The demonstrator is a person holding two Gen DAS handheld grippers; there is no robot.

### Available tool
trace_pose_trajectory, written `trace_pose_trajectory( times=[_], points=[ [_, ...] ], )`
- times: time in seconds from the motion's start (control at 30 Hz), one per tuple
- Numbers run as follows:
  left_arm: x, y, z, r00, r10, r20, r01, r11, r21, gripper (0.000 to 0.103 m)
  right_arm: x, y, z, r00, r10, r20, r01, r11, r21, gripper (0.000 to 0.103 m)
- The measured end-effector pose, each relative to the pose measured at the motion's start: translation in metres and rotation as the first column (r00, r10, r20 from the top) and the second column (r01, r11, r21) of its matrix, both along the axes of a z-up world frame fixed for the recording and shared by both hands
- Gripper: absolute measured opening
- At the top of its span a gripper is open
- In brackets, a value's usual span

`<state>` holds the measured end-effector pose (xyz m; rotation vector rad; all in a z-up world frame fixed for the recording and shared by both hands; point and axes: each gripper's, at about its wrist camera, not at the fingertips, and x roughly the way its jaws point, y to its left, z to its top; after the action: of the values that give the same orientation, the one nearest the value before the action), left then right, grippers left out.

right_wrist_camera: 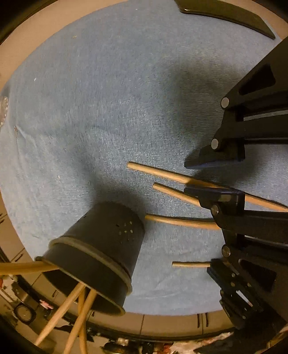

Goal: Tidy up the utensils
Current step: 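Grasp a wooden chopstick with the left gripper while the right gripper grasps another, then lift both chopsticks upright and carry them toward the black cup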

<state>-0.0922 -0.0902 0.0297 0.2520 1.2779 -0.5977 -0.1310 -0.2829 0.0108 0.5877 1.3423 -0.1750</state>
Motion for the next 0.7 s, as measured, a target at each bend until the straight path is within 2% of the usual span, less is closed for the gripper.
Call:
trace_pose_trajectory(
  times=[0.2,0.3,0.43,0.5,0.7],
  points=[
    [0.009,-0.009,0.0,1.0,0.002,-0.009,-0.002,1.0,0.009,0.007,0.011,0.012,0.002,0.997,0.068,-0.031,-0.071,0.994,-0.081,0.009],
    [0.015,-0.015,0.003,1.0,0.004,-0.003,-0.004,1.0,0.004,0.006,0.007,0.01,0.003,0.999,0.052,-0.013,-0.053,0.996,-0.065,0.007],
    [0.019,-0.006,0.013,1.0,0.023,0.021,-0.022,0.999,-0.032,0.006,-0.007,0.006,0.017,0.997,0.021,0.07,-0.018,0.999,-0.04,0.006],
    [0.02,0.003,0.027,0.998,0.048,0.038,-0.045,0.996,-0.083,0.006,-0.013,0.005,0.032,0.991,0.015,0.134,-0.011,0.999,-0.033,0.006],
    [0.022,0.028,0.079,0.984,0.129,0.123,-0.103,0.975,-0.195,0.006,-0.04,0.009,0.087,0.946,0.022,0.324,-0.001,0.998,-0.065,0.006]
  ],
)
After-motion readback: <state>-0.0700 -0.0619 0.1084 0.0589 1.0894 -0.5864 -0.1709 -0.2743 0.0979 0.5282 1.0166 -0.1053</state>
